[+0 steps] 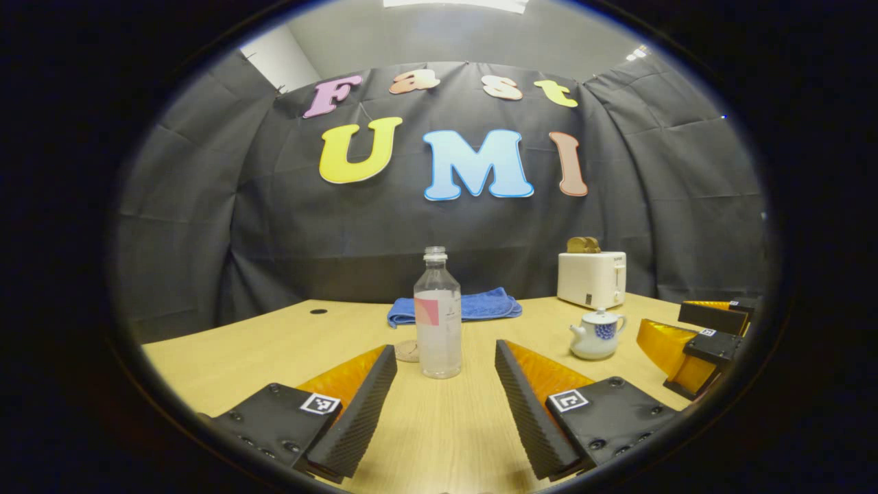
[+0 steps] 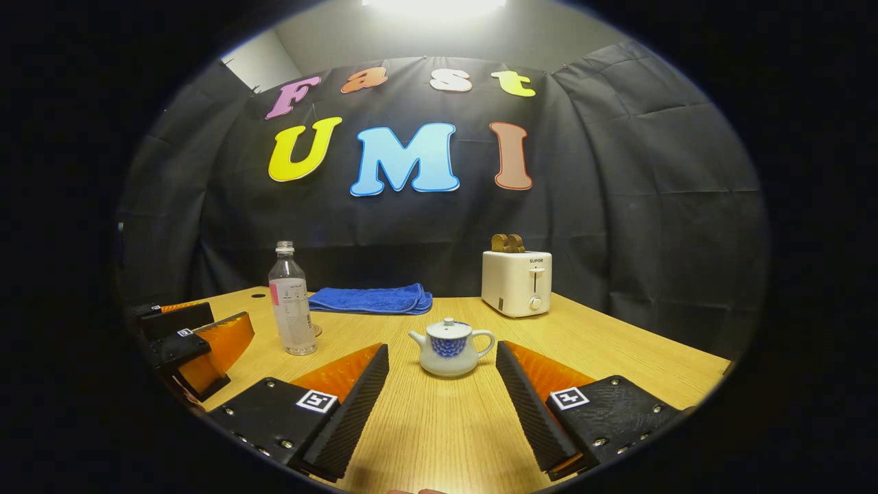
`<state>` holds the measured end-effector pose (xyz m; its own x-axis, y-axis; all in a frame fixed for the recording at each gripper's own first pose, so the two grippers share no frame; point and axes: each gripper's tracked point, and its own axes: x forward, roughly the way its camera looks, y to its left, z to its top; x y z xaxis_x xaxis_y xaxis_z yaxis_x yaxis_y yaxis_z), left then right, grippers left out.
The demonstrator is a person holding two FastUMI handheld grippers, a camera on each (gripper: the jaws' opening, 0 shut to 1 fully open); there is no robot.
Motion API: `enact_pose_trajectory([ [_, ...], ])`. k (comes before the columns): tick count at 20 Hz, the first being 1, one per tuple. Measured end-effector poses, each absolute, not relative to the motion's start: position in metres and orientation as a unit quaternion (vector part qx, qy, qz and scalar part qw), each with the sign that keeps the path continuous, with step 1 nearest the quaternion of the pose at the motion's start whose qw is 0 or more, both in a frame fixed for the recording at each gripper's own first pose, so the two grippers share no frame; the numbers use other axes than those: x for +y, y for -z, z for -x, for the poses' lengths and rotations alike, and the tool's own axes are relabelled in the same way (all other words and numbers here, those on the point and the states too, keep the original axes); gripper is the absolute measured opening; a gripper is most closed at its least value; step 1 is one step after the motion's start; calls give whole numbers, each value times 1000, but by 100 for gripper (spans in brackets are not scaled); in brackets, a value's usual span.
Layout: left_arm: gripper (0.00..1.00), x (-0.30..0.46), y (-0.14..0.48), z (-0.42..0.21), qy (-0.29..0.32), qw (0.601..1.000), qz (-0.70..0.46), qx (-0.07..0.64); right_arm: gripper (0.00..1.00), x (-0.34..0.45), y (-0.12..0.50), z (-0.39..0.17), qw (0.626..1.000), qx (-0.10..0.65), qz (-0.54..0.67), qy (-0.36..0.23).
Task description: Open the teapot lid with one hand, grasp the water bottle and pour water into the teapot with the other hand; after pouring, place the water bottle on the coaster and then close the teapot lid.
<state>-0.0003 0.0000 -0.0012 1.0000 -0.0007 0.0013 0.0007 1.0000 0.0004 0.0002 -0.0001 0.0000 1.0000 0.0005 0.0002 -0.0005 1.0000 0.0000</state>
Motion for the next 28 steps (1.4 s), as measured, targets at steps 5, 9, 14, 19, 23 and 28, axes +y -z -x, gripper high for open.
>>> enact_pose_trajectory([
  [5, 100, -1, 3, 0, 2, 1000, -1, 2, 97, 0, 0, 0, 1000, 0, 0, 0],
  [9, 100, -2, 0, -3, 8, 1000, -1, -1, 97, 0, -1, -1, 1000, -1, 0, 1],
  [14, 100, -1, -4, -8, 12, 1000, -4, 2, 97, 1, -2, -22, 1000, 13, -11, -8],
  [19, 100, 6, -22, -23, 9, 1000, -5, -14, 97, -10, -16, -56, 1000, 9, -14, -2],
  [23, 100, 9, -20, -27, 8, 1000, 0, -10, 97, -17, -14, -87, 999, 28, -31, 7],
  [28, 100, 16, -20, -34, 4, 1000, -3, -10, 97, -22, -14, -123, 999, 30, 7, 16],
])
